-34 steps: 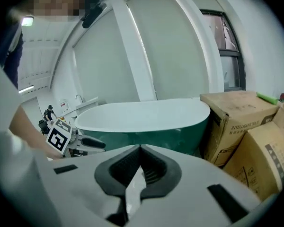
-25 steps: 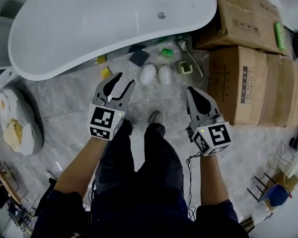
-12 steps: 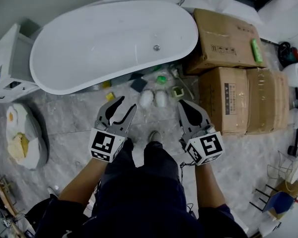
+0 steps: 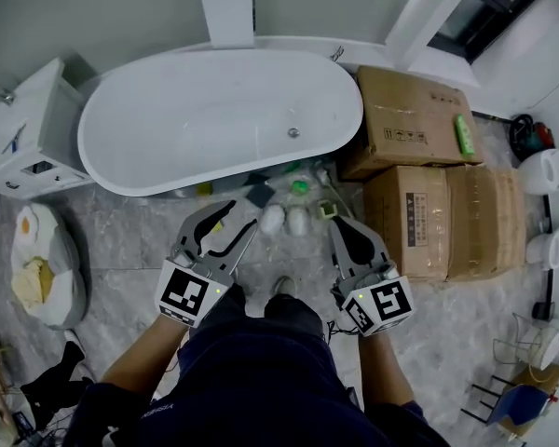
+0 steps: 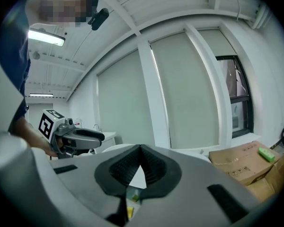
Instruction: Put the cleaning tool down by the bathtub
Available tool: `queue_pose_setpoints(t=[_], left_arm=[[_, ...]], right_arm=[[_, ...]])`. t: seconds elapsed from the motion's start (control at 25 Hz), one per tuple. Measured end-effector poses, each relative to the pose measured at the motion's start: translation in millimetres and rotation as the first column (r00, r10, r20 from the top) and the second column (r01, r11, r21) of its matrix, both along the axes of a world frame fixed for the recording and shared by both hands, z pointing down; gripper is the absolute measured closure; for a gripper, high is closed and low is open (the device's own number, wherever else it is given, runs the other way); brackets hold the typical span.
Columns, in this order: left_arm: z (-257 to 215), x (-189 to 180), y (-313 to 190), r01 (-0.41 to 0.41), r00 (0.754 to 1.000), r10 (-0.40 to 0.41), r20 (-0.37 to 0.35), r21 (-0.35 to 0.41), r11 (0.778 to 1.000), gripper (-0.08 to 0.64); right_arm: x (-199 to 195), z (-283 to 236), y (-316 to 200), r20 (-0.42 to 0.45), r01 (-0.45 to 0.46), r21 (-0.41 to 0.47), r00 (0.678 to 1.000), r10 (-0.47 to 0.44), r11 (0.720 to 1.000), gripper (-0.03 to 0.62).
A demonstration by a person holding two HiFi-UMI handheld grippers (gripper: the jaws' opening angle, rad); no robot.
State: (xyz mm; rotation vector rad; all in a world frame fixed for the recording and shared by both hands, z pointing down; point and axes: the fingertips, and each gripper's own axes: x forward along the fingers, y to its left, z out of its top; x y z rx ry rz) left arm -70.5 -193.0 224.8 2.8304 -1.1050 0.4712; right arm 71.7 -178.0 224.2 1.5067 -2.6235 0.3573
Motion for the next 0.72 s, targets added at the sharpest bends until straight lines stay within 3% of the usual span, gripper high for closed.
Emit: queue_pose_setpoints(t=[0.72], left_arm=[[-68,16,-12,-0.018,0.999,0.023,-0.047,0.109,0.994,0.37]], right_arm=[[12,-60,-10,0.003,0.007,0.101,1.0,-0.007,0.995,0.588]])
